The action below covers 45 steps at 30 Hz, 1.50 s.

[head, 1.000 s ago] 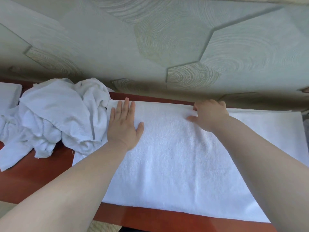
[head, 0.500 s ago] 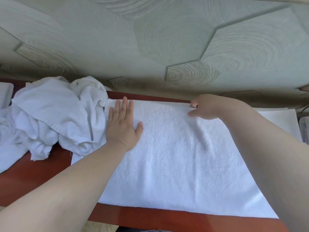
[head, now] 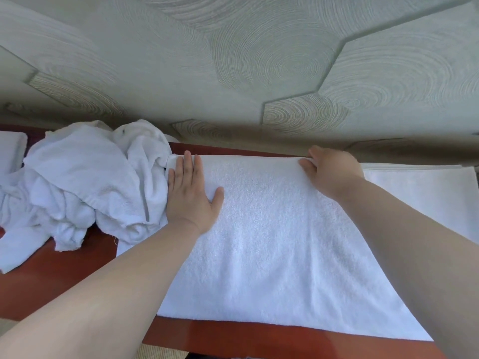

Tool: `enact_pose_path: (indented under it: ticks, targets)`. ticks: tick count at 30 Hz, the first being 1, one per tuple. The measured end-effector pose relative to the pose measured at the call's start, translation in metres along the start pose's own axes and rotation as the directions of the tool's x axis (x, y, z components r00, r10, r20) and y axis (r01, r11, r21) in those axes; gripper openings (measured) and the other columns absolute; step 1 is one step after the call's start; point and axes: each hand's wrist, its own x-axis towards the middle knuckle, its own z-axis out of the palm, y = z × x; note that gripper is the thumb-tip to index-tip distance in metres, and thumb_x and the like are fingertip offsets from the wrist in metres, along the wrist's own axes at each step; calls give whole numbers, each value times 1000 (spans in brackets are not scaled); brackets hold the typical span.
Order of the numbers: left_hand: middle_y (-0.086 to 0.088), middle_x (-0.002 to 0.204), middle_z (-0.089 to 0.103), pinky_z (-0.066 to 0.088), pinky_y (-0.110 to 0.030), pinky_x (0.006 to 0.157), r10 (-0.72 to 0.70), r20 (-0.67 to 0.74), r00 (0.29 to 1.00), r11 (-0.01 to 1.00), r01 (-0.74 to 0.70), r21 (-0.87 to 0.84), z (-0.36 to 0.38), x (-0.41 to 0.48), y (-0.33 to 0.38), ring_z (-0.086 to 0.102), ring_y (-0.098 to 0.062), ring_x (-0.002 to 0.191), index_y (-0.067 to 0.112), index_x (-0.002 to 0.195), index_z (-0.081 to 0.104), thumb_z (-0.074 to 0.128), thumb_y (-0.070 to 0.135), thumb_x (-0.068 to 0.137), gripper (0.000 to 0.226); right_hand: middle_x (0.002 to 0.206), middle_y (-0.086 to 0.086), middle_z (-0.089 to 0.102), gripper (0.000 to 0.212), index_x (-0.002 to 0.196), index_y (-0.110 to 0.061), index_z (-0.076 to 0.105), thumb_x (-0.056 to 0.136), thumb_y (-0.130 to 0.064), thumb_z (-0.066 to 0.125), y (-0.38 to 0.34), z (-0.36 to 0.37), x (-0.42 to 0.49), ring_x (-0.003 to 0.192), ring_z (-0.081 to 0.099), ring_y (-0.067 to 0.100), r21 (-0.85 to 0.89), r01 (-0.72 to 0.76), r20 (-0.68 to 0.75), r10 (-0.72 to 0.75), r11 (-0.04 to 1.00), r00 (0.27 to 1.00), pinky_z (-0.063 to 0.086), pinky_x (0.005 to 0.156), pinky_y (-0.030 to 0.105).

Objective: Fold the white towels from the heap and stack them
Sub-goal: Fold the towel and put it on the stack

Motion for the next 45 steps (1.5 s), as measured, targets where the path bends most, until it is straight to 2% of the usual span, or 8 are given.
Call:
enact_pose_path:
  ticks: [4, 8, 12, 17, 19, 23, 38, 45]
  targets:
    - [-10, 173, -19, -1, -47, 130, 5, 7, 1000, 999, -6, 35, 1, 0, 0, -16, -26, 160, 12, 165, -8, 24, 72, 94, 98, 63, -2, 52, 41, 79, -19, 51, 103, -51, 43, 12, -2, -7, 61, 48, 27, -199, -61, -93, 43, 978, 995, 29, 76, 38]
    - [-15, 170, -24, -2, -52, 129, 16, 24, 1000, 998, -17, 67, -2, 0, 1, -18, -32, 159, 35, 165, -11, 19, 77, 93, 88, 62, 2, 54, 36, 80, -13, 58, 95, -46, 65, 4, 2, -13, 67, 52, 30, -155, -86, -266, 42, 984, 963, 27, 81, 42]
    - [-18, 168, -27, -7, -59, 126, 32, 57, 998, 995, -37, 93, -10, -1, 4, -21, -36, 158, 49, 159, -18, 15, 78, 94, 78, 62, 0, 50, 51, 81, -17, 51, 99, -64, 44, 15, 4, -11, 66, 44, 27, -209, -163, -122, 139, 964, 983, 21, 76, 39]
    - [-17, 169, -26, -4, -55, 128, -25, 49, 999, 998, 22, 55, -18, -2, 11, -21, -33, 158, 37, 164, -10, 18, 72, 99, 79, 65, -4, 49, 61, 80, -23, 53, 96, -76, 26, 30, -6, -16, 70, 48, 25, -311, -156, -35, 153, 937, 988, 28, 80, 40]
    - [-17, 171, -22, -4, -54, 128, 123, -47, 991, 992, -123, 2, -22, -12, 47, -17, -33, 159, 30, 167, -2, 25, 59, 103, 75, 70, -2, 56, 62, 81, -22, 56, 97, -74, 27, 37, 0, -22, 75, 52, 27, -274, -171, -82, 154, 946, 985, 31, 82, 41]
    - [-6, 175, -6, -1, -48, 130, 559, -19, 829, 829, -560, -3, -5, -23, 157, -5, -26, 161, 18, 167, 13, 34, 46, 106, 71, 74, 3, 65, 55, 75, -21, 56, 97, -69, 41, 40, 10, -24, 79, 59, 31, -147, -137, -213, 104, 980, 972, 34, 80, 41]
    - [1, 174, -13, 1, -55, 128, 411, 85, 907, 898, -420, 132, 16, -10, 191, -13, -29, 160, 23, 167, 0, 26, 68, 96, 88, 60, -6, 58, 71, 64, -25, 60, 95, -78, 24, 132, -36, -18, 70, 55, 21, -247, -42, 75, 62, 968, 995, 37, 91, 40]
    - [1, 174, -12, 1, -55, 128, 406, 80, 910, 900, -413, 140, 15, -8, 191, -13, -28, 160, 23, 167, 0, 26, 67, 96, 87, 54, -4, 57, 84, 59, -22, 60, 93, -80, 9, 201, -46, -42, 58, 51, 18, -383, -104, 34, 126, 918, 991, 31, 82, 39]
